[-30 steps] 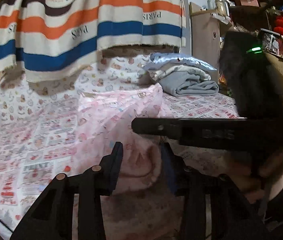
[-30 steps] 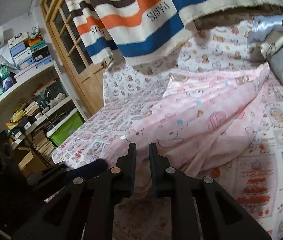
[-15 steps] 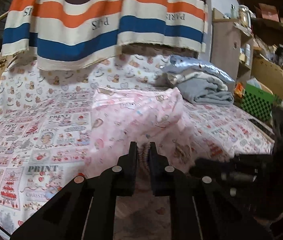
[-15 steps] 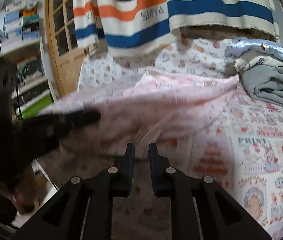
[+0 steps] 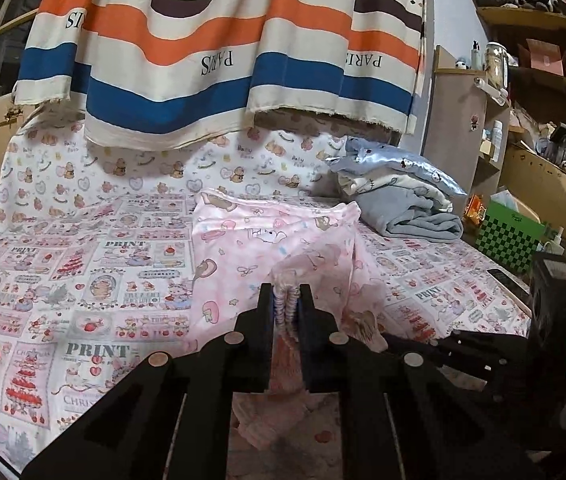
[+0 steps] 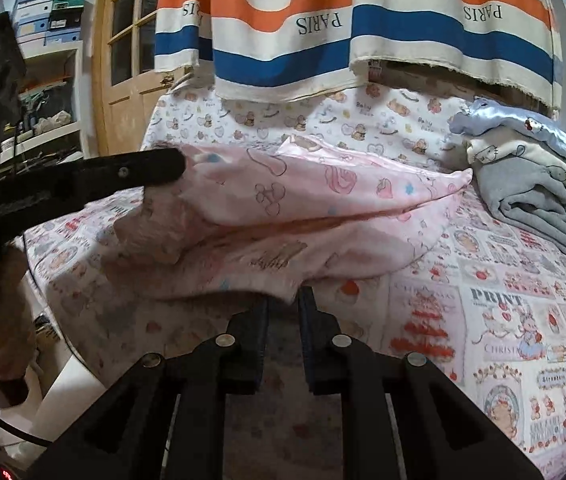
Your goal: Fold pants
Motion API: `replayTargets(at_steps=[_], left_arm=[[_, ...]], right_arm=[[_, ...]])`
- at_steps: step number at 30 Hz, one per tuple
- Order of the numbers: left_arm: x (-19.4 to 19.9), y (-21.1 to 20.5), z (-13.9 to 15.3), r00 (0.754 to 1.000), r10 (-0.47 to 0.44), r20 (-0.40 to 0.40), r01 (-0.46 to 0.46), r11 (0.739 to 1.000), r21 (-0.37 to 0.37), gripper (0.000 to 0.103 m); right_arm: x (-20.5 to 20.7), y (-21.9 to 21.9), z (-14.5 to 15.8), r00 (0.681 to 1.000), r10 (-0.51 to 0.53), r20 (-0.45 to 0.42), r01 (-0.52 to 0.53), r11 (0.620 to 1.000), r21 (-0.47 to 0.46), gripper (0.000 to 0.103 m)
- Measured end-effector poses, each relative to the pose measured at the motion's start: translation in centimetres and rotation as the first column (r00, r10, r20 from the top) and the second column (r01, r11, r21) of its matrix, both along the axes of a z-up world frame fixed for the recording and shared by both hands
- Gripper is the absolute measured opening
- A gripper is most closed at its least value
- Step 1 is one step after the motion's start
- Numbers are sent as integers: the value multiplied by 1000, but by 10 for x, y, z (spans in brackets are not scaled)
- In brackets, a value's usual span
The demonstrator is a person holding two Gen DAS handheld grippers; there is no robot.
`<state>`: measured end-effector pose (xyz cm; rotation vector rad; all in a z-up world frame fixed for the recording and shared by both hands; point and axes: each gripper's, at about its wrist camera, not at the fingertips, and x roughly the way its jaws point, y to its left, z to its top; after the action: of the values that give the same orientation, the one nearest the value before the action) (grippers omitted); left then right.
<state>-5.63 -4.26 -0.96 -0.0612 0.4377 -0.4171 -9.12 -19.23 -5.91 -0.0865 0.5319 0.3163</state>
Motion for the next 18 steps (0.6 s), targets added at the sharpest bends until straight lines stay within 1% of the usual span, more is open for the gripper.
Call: replayTargets(at_steps=[3, 6, 7, 8, 10, 11, 13, 14, 18], left_arm=[[-1, -2, 0, 1000, -9, 6, 9, 1000, -2, 10], [-3, -4, 1, 1000, -18, 14, 18, 1000, -8, 10], [-4, -5, 2, 1000, -17, 15, 17, 1000, -9, 10], [-4, -4, 3, 1000, -15, 16, 16, 1000, -11, 10], [-5, -1, 5, 1000, -14, 13, 14, 1000, -23, 10], [-6, 1, 6, 1000, -14, 5, 14, 999, -34, 10], [-9, 5, 9, 1000, -31, -1, 31, 997, -68, 10], [-11, 6, 9, 999, -33, 1, 33, 997, -72, 10], [-14, 3, 6, 1000, -21, 14, 21, 998, -58, 10]], right_arm=[[0, 1, 5, 1000, -10, 22, 10, 1000, 28, 15], [1, 4, 6, 997, -56, 47, 55, 998, 19, 15], [1, 2, 6, 995, -82, 57, 80, 996, 46, 15], [0, -1, 5, 995, -86, 55, 82, 994, 71, 15], [-3, -7, 4, 995, -90, 42, 84, 987, 135, 8], [-6, -7, 4, 995, -90, 41, 83, 987, 138, 6], [-20, -1, 5, 990, -120, 72, 114, 990, 87, 6], [-27, 3, 6, 988, -128, 86, 123, 990, 64, 6], [-51, 9, 5, 987, -136, 90, 131, 990, 58, 6]])
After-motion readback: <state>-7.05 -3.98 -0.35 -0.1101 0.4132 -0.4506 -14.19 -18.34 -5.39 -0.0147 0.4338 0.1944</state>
